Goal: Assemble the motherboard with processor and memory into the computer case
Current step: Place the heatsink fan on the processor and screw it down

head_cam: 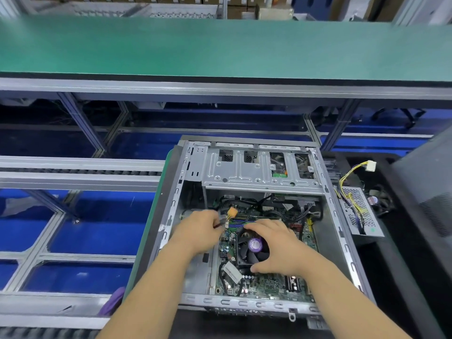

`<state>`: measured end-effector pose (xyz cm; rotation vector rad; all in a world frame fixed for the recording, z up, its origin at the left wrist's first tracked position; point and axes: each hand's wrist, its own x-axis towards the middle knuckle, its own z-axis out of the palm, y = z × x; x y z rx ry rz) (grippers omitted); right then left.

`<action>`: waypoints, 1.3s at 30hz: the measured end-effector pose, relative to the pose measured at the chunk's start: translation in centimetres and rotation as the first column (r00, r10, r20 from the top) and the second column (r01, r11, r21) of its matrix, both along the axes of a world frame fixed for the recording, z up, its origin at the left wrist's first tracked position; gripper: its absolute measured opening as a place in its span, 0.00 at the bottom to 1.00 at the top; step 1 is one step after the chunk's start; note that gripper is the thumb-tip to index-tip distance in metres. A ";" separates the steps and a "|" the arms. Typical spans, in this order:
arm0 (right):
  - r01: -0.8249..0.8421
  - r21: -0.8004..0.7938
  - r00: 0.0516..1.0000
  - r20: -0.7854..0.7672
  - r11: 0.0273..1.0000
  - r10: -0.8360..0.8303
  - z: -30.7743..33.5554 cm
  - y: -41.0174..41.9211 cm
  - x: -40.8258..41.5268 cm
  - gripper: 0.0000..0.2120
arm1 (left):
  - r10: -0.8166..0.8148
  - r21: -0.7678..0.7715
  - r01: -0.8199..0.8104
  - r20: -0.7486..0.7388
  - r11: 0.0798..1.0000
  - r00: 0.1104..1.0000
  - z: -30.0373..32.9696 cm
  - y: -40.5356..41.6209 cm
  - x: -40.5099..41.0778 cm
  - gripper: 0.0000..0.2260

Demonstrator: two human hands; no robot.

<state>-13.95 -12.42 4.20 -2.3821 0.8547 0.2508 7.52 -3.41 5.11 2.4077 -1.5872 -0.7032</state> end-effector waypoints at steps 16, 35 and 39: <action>0.573 0.123 0.792 0.172 0.811 -0.586 2.4 -0.5 -2.4 0.17 | -0.426 -0.273 0.389 -0.089 0.880 0.900 1.2 -2.9 -6.0 0.06; 0.680 0.250 0.409 0.651 0.690 -0.639 4.9 -6.0 -5.3 0.20 | -0.756 0.183 0.735 0.100 0.653 0.647 1.1 -6.2 -15.8 0.14; 0.670 0.262 0.399 0.662 0.695 -0.635 4.7 -5.9 -5.6 0.19 | -0.732 0.138 0.721 0.057 0.679 0.679 0.0 -6.1 -16.3 0.10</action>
